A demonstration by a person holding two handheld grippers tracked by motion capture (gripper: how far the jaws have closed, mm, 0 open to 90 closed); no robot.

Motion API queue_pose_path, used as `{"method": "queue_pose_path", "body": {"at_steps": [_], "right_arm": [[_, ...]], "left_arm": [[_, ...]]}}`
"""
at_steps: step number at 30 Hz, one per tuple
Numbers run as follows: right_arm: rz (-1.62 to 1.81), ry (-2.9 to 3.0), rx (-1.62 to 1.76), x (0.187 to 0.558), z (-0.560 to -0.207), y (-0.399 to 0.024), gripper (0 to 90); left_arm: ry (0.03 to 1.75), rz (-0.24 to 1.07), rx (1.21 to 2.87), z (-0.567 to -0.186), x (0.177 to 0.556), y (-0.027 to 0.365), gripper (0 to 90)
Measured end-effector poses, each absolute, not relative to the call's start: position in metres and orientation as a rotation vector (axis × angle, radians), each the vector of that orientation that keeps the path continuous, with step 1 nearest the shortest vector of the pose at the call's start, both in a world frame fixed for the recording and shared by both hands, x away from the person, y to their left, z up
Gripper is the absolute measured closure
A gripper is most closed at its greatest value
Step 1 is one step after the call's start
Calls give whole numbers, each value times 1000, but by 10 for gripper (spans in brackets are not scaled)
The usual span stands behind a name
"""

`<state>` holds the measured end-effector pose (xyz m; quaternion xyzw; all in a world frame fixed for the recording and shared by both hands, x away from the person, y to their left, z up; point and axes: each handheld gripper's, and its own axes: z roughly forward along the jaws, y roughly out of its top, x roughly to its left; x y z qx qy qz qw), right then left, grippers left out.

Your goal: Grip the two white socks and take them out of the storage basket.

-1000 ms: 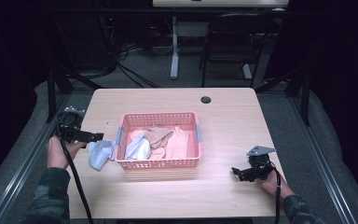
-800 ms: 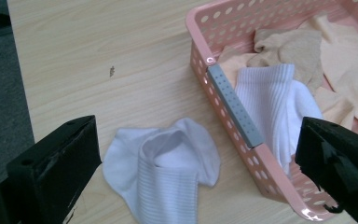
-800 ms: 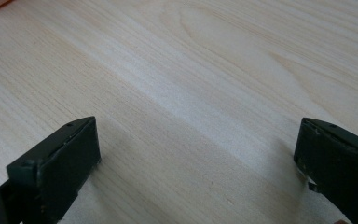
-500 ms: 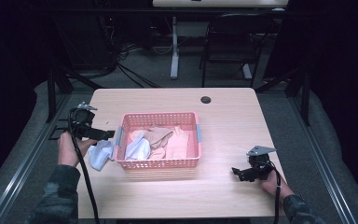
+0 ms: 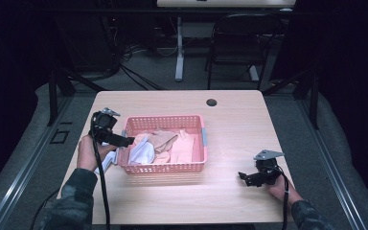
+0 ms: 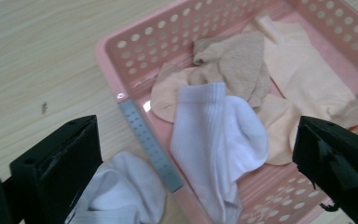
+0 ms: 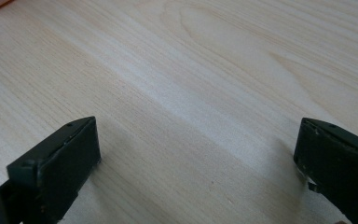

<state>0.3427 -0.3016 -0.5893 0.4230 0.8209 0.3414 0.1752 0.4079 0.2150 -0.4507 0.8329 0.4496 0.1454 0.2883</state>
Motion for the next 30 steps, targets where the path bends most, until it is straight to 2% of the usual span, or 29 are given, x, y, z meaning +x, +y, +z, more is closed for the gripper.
{"method": "queue_pose_path", "body": {"at_steps": [5,10,12,17,30], "right_arm": [[958,2326,1201,342,-589,-302,0],[956,2326,1201,341,-589,-302,0],[954,2326,1202,341,-589,-302,0],[955,2325,1204,341,-589,-302,0],[955,2325,1204,341,-589,-302,0]], "left_arm": [[1181,343,2262,-464,414,199,59],[1172,288,2313,-481,419,189,157],[1179,274,2330,-488,419,186,166],[1196,246,2377,-505,421,180,305],[1253,294,2443,-516,423,176,558]]}}
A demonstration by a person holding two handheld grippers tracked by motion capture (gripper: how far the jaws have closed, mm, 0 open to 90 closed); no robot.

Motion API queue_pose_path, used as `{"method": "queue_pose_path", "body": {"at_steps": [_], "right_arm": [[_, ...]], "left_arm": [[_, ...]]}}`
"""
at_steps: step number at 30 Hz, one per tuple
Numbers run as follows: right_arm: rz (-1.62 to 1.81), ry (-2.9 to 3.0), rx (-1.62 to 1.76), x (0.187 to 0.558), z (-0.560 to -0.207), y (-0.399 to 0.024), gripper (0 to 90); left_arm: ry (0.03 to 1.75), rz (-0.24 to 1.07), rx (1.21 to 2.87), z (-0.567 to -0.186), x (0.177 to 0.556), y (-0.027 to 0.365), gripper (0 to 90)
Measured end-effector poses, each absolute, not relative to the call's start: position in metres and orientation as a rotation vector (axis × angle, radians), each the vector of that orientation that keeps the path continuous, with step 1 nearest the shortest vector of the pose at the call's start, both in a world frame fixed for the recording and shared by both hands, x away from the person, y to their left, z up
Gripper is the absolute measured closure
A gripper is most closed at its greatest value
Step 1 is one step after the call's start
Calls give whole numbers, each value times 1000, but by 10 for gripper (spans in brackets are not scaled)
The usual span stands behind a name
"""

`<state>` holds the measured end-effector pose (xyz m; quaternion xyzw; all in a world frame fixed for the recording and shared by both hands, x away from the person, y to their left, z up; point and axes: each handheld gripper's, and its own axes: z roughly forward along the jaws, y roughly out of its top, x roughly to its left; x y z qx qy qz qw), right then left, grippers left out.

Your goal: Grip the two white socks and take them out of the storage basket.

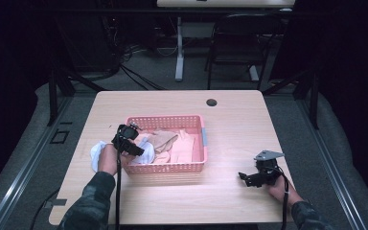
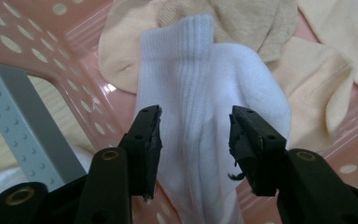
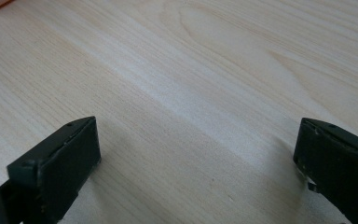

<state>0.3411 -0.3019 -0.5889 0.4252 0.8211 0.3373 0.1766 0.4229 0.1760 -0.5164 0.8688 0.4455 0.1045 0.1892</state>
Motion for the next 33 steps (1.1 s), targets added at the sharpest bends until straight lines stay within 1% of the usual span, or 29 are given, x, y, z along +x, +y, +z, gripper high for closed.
{"method": "queue_pose_path", "body": {"at_steps": [4,9,12,16,33], "right_arm": [[954,2325,1204,341,-589,-302,0],[956,2325,1204,341,-589,-302,0],[955,2324,1203,341,-589,-302,0],[957,2325,1204,341,-589,-302,0],[954,2326,1203,341,-589,-302,0]], "left_arm": [[1247,275,2459,-519,423,174,622],[1239,324,2482,-522,422,170,755],[1231,333,2487,-523,421,169,810],[1214,334,2486,-520,418,168,829],[1163,360,2358,-474,410,184,831]]}}
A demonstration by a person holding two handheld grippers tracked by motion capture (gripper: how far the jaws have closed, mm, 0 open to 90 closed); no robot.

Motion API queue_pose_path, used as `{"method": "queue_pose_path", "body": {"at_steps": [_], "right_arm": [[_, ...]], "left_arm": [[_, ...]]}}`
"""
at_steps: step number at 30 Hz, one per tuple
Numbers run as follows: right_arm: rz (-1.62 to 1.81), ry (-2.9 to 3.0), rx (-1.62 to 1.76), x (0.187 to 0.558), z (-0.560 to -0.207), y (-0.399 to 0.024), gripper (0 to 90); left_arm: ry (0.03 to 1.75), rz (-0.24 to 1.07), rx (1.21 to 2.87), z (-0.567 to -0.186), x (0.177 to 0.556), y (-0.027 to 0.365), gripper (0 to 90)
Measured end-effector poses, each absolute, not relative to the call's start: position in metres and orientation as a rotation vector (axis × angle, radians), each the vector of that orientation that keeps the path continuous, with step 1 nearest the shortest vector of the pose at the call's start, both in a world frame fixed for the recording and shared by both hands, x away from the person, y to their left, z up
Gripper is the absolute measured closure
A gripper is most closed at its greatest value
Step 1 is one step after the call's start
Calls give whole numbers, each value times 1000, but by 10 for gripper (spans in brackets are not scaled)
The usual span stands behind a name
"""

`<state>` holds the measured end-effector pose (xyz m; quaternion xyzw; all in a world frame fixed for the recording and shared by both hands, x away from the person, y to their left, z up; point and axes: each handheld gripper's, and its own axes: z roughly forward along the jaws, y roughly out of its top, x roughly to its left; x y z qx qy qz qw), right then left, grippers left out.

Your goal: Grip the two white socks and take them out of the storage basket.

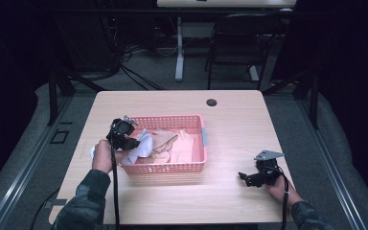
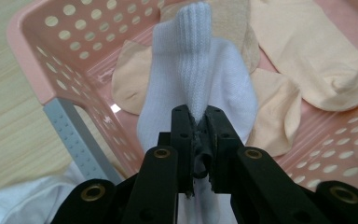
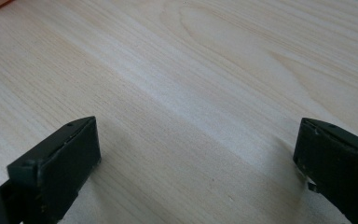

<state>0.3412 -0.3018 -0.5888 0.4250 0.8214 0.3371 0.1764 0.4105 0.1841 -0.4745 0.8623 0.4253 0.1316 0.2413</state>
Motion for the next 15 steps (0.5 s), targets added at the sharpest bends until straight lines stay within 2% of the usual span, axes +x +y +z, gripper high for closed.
{"method": "queue_pose_path", "body": {"at_steps": [15], "right_arm": [[953,2326,1203,341,-589,-302,0]], "left_arm": [[1143,428,2295,-432,405,199,831]]}}
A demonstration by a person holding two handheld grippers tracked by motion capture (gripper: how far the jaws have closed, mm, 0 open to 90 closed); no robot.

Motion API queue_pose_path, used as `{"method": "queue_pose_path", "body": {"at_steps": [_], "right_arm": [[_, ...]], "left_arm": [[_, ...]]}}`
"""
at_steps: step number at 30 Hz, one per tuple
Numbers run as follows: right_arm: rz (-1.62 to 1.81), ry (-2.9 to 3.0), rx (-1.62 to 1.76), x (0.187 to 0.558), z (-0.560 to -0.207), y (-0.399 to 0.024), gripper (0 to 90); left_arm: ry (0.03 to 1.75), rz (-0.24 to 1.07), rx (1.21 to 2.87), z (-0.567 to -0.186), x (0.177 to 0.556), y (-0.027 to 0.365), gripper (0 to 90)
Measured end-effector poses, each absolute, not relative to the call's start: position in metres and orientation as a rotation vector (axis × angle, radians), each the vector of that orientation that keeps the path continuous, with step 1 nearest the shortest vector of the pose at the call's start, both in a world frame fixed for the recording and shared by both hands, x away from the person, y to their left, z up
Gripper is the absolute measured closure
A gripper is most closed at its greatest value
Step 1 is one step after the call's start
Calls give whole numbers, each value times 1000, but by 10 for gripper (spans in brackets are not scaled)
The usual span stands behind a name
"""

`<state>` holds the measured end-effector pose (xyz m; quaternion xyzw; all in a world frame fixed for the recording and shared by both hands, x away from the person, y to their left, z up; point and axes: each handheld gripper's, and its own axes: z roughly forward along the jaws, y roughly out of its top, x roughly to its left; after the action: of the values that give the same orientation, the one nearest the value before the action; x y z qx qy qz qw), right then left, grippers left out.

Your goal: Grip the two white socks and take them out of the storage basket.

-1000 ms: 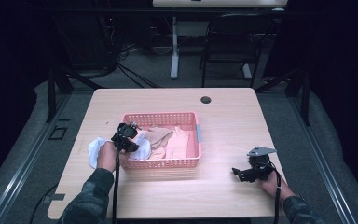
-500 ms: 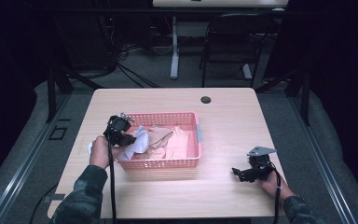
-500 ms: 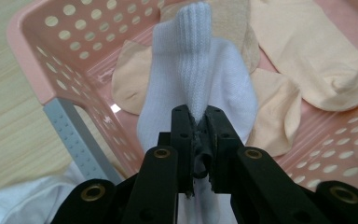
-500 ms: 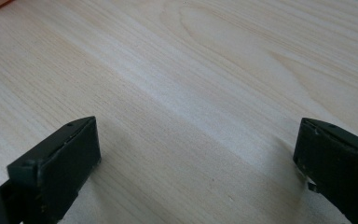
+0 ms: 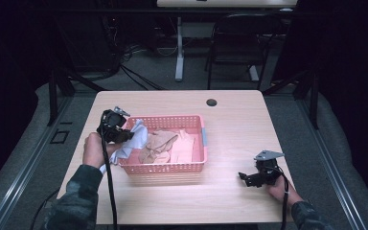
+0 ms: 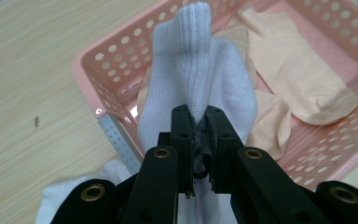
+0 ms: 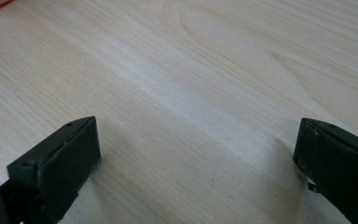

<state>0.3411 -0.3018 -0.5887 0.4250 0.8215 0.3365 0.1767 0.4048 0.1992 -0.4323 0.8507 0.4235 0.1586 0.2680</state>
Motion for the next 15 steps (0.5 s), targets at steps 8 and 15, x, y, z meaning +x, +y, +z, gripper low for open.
{"method": "queue_pose_path", "body": {"at_steps": [8,15], "right_arm": [[952,2325,1204,341,-589,-302,0],[953,2325,1204,341,-589,-302,0]], "left_arm": [[1153,466,2261,-416,398,215,831],[1194,492,2257,-411,394,236,831]]}}
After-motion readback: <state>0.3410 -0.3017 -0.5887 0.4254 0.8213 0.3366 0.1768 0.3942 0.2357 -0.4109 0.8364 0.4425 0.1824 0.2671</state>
